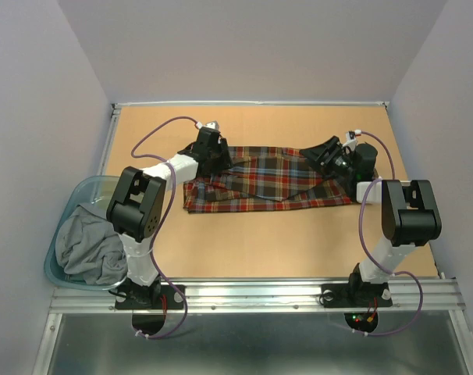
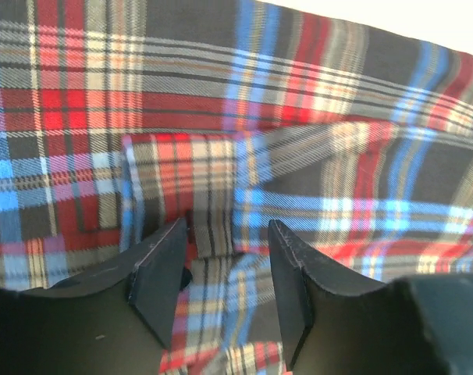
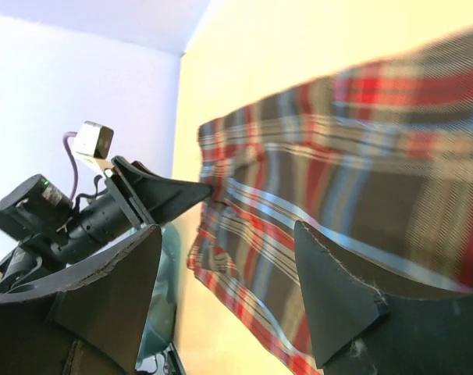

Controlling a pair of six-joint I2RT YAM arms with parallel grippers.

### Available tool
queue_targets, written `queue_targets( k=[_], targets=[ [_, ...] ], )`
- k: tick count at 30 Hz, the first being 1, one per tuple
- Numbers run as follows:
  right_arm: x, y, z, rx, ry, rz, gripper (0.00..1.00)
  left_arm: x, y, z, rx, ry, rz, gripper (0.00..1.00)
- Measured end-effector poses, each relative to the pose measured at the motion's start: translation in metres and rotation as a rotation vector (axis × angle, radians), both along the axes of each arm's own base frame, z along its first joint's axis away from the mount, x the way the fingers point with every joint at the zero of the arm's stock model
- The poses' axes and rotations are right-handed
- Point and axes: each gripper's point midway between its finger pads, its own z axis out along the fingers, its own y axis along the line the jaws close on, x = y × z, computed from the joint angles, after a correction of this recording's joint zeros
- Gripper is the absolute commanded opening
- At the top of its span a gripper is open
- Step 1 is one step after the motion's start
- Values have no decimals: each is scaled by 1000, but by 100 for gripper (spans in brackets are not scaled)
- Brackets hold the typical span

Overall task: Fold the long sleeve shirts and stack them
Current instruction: Fold the shirt

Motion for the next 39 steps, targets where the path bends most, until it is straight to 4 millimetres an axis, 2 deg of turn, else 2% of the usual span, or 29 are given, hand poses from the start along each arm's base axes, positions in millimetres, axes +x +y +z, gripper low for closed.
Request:
queue_targets(
  k=[3, 4, 6, 9, 13, 17, 22, 27, 30, 33, 39],
  targets=[
    [11, 8, 19, -1, -54, 26, 74, -4, -12, 21, 37, -74, -57, 58],
    [14, 10, 21, -1, -61, 31, 74, -8, -23, 30, 47, -111, -92, 58],
    [19, 12, 19, -1, -59, 37, 74, -15, -44, 44, 64, -175, -161, 58],
    [23, 12, 4, -2, -28, 38, 74, -39, -92, 56, 80, -259, -323, 56],
    [23, 12, -20, -6, 28, 40, 74, -75, -147, 53, 87, -317, -546, 53],
    [22, 12, -31, -14, 51, 43, 74, -101, -187, 28, 97, -324, -721, 50],
    [22, 11, -40, -24, 60, 46, 74, -128, -205, -23, 124, -264, -854, 44],
    [21, 10, -50, -34, 74, 47, 74, -128, -214, -24, 107, -281, -870, 33],
    [23, 2, -52, -42, 72, 33, 74, -126, -214, -26, 102, -285, -864, 30],
    [29, -20, -53, -49, 67, -15, 75, -124, -216, -27, 87, -288, -858, 29],
    [41, -103, -62, -56, 73, -194, 75, -124, -217, -27, 69, -293, -845, 27]
  ],
)
